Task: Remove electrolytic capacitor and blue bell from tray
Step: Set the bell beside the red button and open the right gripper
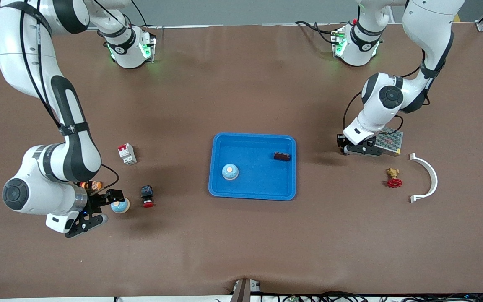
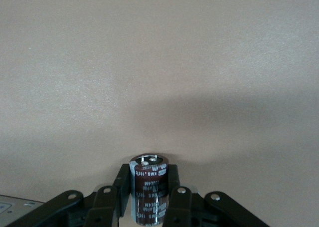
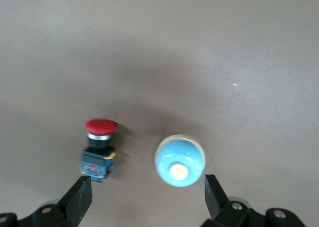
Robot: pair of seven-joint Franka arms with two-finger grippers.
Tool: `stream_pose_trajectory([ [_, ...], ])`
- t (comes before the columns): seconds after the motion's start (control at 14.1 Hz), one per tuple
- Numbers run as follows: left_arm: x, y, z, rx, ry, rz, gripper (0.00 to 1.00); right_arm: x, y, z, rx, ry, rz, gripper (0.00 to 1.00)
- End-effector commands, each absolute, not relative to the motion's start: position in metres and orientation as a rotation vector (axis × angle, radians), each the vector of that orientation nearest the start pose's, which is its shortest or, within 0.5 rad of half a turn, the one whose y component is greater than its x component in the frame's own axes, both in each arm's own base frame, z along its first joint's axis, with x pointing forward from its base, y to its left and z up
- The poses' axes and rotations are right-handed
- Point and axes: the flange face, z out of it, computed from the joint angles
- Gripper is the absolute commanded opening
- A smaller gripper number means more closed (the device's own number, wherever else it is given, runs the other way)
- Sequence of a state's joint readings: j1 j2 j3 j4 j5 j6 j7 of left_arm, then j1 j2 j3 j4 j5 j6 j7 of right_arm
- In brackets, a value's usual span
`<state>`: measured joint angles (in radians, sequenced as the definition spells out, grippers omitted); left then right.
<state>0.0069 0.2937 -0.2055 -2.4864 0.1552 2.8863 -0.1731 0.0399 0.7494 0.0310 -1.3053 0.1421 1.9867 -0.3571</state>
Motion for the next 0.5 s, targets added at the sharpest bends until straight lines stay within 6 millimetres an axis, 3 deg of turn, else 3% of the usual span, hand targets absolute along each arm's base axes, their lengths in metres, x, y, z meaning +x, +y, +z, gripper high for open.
stream_pose_trajectory([
  [0.0,0.471,-0.106,0.188,-3.156,0.287,-0.197,0.0,0.729,0.096,0.313,-2.944,-0.392,0.07,1.0],
  [0.21,0.47,-0.106,0.185,-3.158,0.287,-0.188,0.0,0.721,0.136,0.327,-2.965,-0.233,0.094,1.0],
  [0.42,0.47,-0.106,0.18,-3.163,0.285,-0.195,0.0,0.707,0.191,0.333,-2.979,-0.068,0.127,1.0],
])
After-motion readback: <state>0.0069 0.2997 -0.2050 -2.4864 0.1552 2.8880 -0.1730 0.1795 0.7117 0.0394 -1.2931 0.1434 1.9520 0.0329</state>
